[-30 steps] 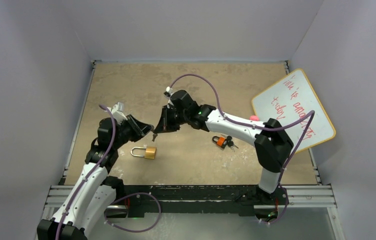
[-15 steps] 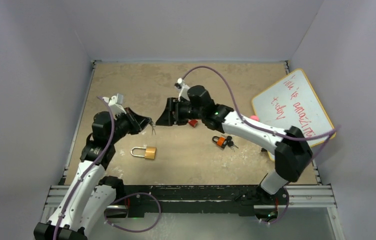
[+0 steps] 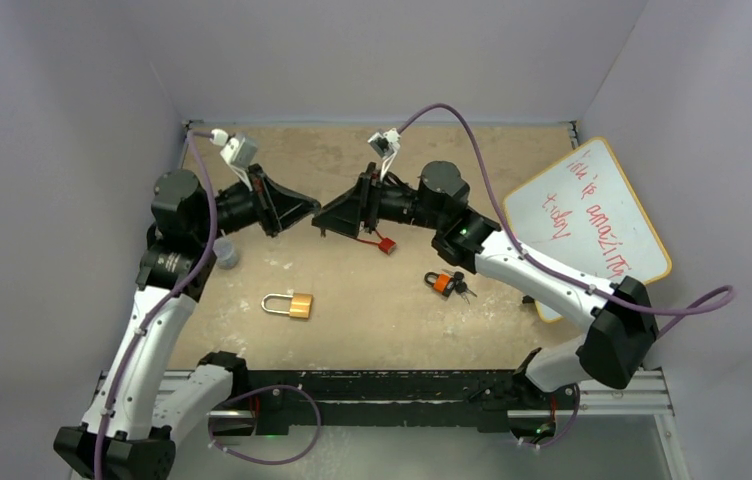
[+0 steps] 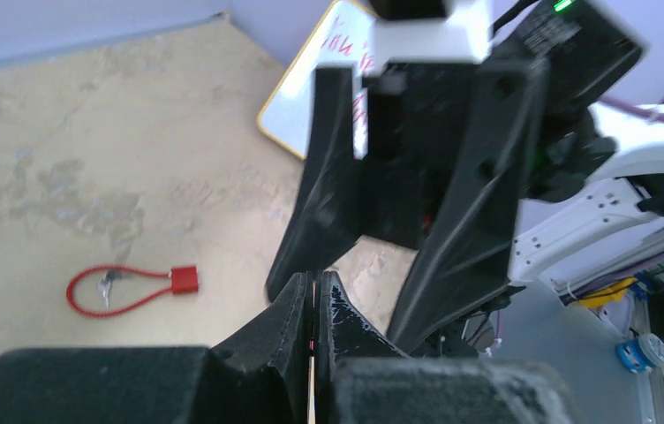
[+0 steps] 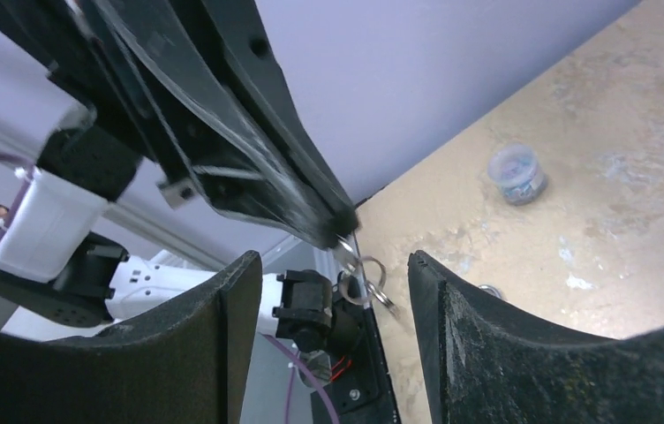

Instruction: Unlock with the key

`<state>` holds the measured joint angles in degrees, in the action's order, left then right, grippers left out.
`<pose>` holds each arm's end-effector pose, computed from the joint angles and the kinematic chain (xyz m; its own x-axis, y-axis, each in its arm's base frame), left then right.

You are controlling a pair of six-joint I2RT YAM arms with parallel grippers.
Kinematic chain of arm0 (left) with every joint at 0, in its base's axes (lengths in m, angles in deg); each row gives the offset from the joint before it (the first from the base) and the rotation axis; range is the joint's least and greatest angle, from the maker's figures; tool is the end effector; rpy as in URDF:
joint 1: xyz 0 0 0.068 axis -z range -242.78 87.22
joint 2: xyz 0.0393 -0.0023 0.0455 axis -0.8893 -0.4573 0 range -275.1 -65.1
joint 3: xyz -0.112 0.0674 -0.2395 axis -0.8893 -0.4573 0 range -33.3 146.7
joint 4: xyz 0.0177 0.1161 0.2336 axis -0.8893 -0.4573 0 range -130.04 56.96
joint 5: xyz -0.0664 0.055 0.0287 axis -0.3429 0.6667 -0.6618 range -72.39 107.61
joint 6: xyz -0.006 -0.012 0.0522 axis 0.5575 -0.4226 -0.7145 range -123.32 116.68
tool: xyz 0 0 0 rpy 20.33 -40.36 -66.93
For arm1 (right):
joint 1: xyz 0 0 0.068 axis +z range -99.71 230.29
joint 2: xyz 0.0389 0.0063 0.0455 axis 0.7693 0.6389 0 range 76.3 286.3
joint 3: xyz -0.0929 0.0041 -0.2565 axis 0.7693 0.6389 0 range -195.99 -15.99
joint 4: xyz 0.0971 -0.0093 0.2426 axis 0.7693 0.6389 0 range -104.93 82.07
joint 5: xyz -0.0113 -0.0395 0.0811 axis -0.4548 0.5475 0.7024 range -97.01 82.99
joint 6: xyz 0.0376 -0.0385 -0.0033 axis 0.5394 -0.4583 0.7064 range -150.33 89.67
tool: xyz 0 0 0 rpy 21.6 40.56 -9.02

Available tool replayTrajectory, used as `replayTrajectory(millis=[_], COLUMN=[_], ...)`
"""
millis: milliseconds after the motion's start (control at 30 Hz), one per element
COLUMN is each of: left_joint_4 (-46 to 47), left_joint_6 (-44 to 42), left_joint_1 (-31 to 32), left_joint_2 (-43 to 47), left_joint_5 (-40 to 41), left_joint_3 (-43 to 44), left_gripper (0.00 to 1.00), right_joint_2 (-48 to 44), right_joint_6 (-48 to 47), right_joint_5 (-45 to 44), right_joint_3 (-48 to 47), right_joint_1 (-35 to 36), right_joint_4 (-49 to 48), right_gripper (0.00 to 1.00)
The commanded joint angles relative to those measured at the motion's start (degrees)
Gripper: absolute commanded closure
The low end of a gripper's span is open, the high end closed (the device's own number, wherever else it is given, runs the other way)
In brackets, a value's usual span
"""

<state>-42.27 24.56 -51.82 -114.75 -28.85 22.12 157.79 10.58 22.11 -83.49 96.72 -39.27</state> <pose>0.1767 -0.0605 0.3931 -0.4458 -0.2416 -0.8619 0.7161 0.4814 -0.5054 0.2195 0.2557 0.3925 -0.5370 0.2654 -0.8008 -0.8088 0.1077 0.5781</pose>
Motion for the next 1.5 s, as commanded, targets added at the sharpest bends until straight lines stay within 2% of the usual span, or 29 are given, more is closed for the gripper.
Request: replayTrajectory(millis=[0, 100, 200, 233, 333, 400, 600, 767, 867, 900, 1033, 1167, 1267, 1467], left_joint_4=[-4.29, -4.55, -3.73, -3.48, -2.24, -1.39, -1.95, 0.47, 3.31, 4.0, 12.26, 18.85, 19.25, 31.17], left_joint_6=[-2.68, -0.48, 0.47, 0.55, 1.83, 2.78, 2.81, 5.31, 8.02, 8.84, 16.05, 23.32, 25.32, 37.59], left_joint_1=[-0.06, -0.06, -0.06, -0.06, -0.06, -0.06, -0.06, -0.06, -0.06, -0.05, -0.11, -0.05, -0.06, -0.02], left_joint_2=[-5.21, -7.53, -7.83, -7.76, -7.76, -7.68, -7.49, -7.83, -8.0, -7.96, -7.09, -4.7, -2.66, 1.24], left_joint_5=[-8.98, -12.08, -14.03, -14.32, -15.68, -16.26, -16.75, -16.69, -17.07, -16.92, -14.9, -9.66, -4.27, 2.82], left_joint_3=[10.98, 12.88, 12.6, 12.63, 12.71, 12.47, 12.64, 13.13, 13.21, 13.23, 10.79, 6.49, 3.56, -6.94], left_gripper=[1.0, 1.0, 1.0, 1.0, 1.0, 1.0, 1.0, 1.0, 1.0, 0.97, 0.66, 0.44, 0.42, 0.45], right_joint_2=[0.24, -0.98, -0.28, -0.32, -1.55, -1.9, -1.32, -2.62, -2.67, -2.59, -2.48, -2.99, -3.58, -3.52], right_joint_6=[0.92, 1.58, 3.97, 4.16, 4.01, 4.29, 5.63, 5.8, 6.02, 6.4, 10.26, 14.39, 16.53, 17.1], right_joint_5=[7.46, 9.35, 11.37, 10.9, 8.16, 7.94, 7.69, 7.45, 7.57, 7.27, 4.78, 0.82, -0.56, -1.47], right_joint_3=[-2.47, -1.3, -2.75, -2.8, -0.95, -0.45, -0.14, 1.28, 1.61, 1.73, 3.08, 4.97, 6.51, 6.59], right_joint_1=[0.07, 0.06, 0.06, 0.06, 0.06, 0.06, 0.06, 0.06, 0.06, 0.06, 0.05, 0.06, 0.06, 0.05], right_joint_4=[-7.88, -10.76, -9.78, -9.56, -10.56, -10.57, -11.9, -12.65, -12.89, -13.72, -18.2, -22.38, -23.27, -22.31], right_gripper=[0.38, 0.42, 0.51, 0.51, 0.42, 0.44, 0.77, 1.0, 1.0, 1.0, 1.0, 1.0, 1.0, 1.0])
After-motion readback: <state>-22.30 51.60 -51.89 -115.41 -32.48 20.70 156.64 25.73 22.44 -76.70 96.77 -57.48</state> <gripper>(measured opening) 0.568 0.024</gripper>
